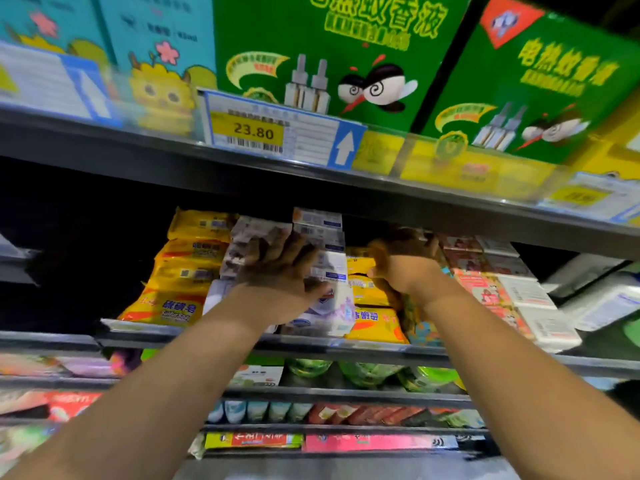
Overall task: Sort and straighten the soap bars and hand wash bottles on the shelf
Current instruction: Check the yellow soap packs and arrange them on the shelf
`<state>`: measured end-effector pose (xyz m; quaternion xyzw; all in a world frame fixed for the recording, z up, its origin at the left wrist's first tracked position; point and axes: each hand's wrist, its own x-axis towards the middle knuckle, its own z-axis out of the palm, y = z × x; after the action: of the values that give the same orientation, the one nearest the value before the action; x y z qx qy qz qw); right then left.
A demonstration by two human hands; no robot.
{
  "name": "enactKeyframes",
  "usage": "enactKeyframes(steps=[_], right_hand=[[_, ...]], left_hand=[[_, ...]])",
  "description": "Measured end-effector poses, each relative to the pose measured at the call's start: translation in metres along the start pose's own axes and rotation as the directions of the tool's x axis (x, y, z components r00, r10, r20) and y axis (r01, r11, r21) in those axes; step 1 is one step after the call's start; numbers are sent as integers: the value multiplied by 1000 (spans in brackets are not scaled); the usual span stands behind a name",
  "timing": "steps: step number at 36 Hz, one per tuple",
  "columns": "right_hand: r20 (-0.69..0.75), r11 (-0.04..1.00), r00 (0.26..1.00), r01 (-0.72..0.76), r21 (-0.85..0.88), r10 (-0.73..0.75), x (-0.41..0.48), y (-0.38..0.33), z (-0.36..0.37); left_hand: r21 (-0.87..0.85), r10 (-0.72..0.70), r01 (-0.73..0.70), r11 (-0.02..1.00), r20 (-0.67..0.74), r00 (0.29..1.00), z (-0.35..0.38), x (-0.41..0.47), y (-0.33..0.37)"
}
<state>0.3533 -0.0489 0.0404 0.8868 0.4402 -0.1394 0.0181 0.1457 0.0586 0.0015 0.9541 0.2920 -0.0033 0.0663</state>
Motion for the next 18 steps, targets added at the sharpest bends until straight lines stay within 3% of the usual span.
enactKeyframes(steps=[4, 9, 13, 18], right_hand=[[-30, 1000, 999, 13, -28, -14, 14, -1, 3], [202, 980, 977, 24, 197, -64, 16, -4, 0], [324, 985, 942, 38, 169, -92, 7, 2, -2], [346, 988, 930, 146, -50, -120, -8, 4, -9]], left_hand=[[-7, -9, 9, 1000, -39, 999, 2, 2, -1], [-22, -5, 4, 1000, -46, 999, 6, 5, -4], [-27, 14, -16, 1000, -72, 997, 11, 7, -7], [-67, 8, -10, 998, -19, 1000, 6, 9, -10]])
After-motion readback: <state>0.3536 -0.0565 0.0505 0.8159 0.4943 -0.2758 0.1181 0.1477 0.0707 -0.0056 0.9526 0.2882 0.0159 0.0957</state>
